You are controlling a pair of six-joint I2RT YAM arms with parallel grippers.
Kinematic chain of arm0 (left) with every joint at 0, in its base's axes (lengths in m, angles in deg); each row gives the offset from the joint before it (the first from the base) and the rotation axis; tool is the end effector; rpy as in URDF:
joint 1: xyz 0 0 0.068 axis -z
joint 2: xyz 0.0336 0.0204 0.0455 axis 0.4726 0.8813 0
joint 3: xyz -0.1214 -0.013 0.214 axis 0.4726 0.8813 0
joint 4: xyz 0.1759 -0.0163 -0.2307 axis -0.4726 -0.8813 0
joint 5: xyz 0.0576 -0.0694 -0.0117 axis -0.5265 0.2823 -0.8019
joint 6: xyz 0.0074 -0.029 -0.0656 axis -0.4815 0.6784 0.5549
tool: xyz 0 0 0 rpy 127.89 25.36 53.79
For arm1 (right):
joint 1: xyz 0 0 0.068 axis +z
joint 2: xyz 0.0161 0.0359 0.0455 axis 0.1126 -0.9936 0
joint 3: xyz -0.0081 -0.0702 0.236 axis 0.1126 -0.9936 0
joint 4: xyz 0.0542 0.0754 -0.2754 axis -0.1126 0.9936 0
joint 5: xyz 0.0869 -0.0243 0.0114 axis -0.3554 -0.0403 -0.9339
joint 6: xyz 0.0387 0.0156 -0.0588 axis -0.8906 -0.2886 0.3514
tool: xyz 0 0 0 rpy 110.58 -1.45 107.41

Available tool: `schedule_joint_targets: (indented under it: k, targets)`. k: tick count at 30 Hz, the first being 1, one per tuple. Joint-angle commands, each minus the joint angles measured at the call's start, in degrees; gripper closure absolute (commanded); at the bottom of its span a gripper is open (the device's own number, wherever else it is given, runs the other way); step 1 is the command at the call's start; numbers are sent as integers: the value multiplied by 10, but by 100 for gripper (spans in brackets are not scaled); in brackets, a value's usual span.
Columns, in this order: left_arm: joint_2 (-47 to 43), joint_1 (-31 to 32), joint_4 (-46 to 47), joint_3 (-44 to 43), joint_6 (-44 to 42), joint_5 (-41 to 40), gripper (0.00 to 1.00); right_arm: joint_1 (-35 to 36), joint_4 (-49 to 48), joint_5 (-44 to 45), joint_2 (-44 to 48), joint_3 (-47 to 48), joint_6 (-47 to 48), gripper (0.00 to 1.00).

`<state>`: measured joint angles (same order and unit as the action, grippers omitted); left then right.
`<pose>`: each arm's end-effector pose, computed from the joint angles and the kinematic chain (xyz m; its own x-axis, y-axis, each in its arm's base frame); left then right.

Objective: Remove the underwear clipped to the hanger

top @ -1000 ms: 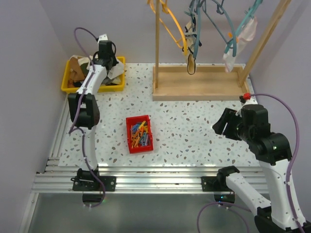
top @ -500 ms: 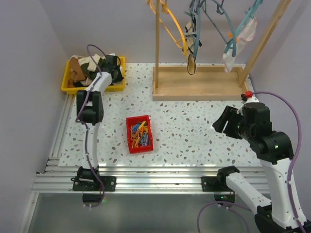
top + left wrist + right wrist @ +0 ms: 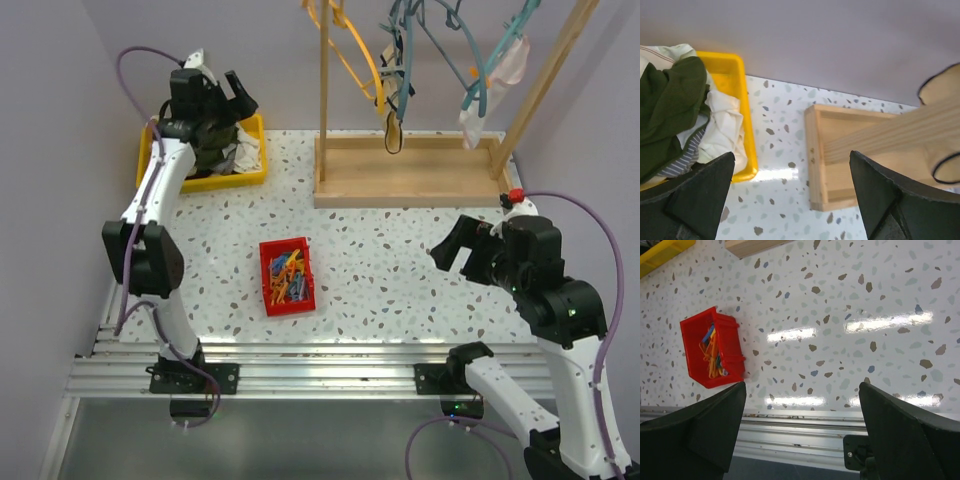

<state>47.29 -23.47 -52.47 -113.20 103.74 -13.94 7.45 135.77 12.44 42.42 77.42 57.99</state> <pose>0.5057 -0.0501 0.3346 -0.4437 -0.4498 -0.7751 -0.0128 0.8680 -0.4964 0.1594 0.0376 0.3879 -0.6142 0.3545 -0.7050 0.0973 0.9206 0.3781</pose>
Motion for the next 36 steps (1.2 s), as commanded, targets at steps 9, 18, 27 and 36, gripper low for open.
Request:
schedule_joint_targets:
  k: [9, 18, 27, 36]
  targets:
    - [-380, 23, 122, 336, 86, 194, 0, 1, -86, -106, -9, 10, 49, 2]
    - [-578, 34, 116, 398, 147, 271, 0, 2, -37, -150, -73, 119, 74, 2]
    - [-636, 34, 116, 365, 162, 385, 0, 1, -62, -242, -57, 181, 19, 2]
    - [-671, 42, 156, 377, 188, 459, 0, 1, -69, -273, -25, 198, -23, 2]
